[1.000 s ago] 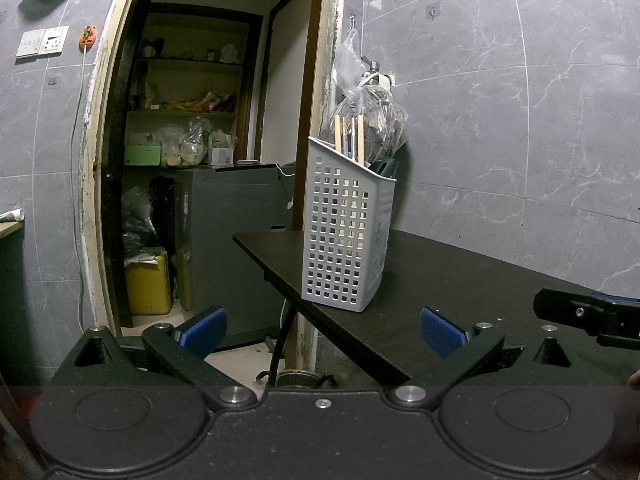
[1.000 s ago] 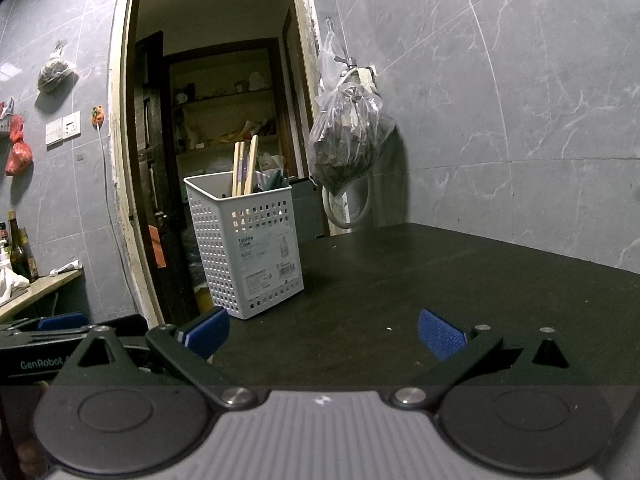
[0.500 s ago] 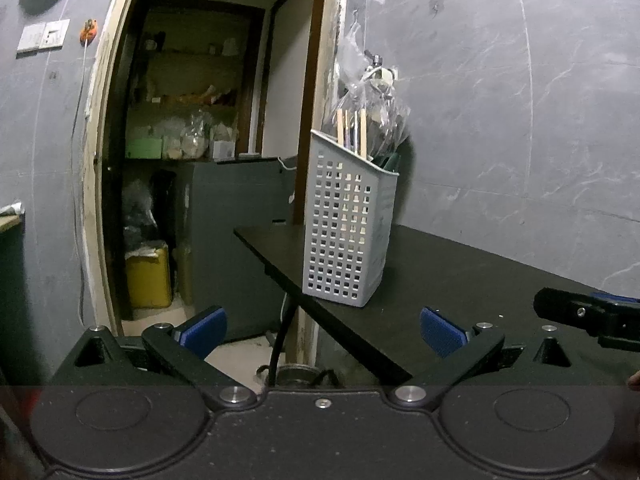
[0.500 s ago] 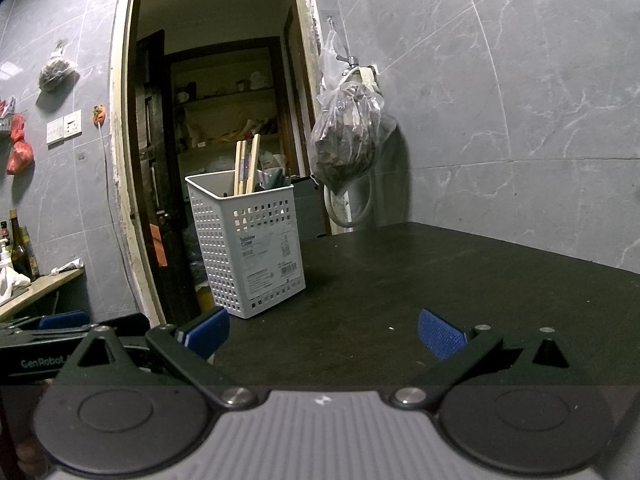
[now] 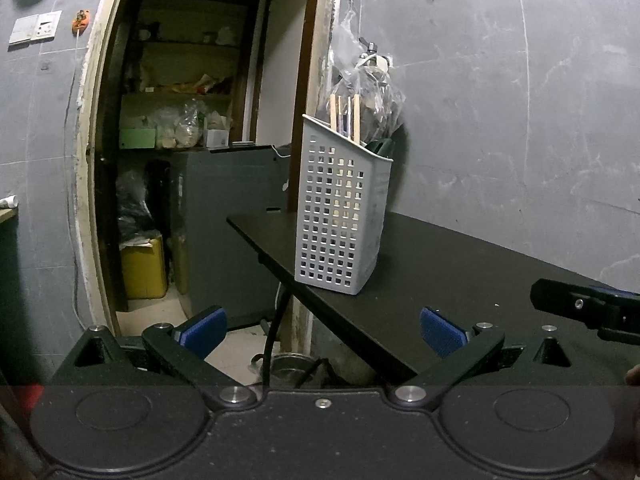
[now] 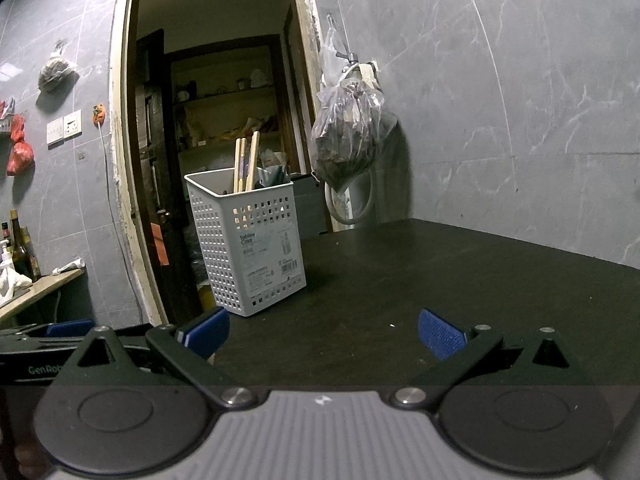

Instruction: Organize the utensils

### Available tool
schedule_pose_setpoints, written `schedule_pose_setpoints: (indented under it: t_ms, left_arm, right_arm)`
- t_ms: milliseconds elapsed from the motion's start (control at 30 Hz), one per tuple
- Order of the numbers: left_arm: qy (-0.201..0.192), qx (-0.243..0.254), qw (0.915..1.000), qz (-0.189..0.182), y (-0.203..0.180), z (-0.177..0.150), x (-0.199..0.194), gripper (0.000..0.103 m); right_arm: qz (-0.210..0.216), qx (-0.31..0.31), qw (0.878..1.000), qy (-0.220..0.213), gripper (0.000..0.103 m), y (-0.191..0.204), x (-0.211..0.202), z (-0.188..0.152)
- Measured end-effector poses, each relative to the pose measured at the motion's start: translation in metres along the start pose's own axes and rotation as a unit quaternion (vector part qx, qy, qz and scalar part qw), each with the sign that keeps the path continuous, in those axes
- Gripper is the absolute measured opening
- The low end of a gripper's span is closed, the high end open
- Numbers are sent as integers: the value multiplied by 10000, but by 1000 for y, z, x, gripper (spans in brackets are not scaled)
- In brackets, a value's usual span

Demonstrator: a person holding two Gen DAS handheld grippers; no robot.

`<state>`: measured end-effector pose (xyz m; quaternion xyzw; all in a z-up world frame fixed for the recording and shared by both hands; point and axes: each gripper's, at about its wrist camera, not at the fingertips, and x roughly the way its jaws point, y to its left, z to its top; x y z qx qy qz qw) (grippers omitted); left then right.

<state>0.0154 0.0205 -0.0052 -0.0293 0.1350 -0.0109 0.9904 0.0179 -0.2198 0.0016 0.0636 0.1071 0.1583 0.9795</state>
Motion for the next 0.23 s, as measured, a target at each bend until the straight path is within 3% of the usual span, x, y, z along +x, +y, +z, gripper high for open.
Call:
schedule_pose_setpoints:
  t_ms: [233]
  left_arm:
    - [86,39,10000,11,-3,1,5,102]
  right_arm:
    - [60,67,10000,41,103,-7,3,4]
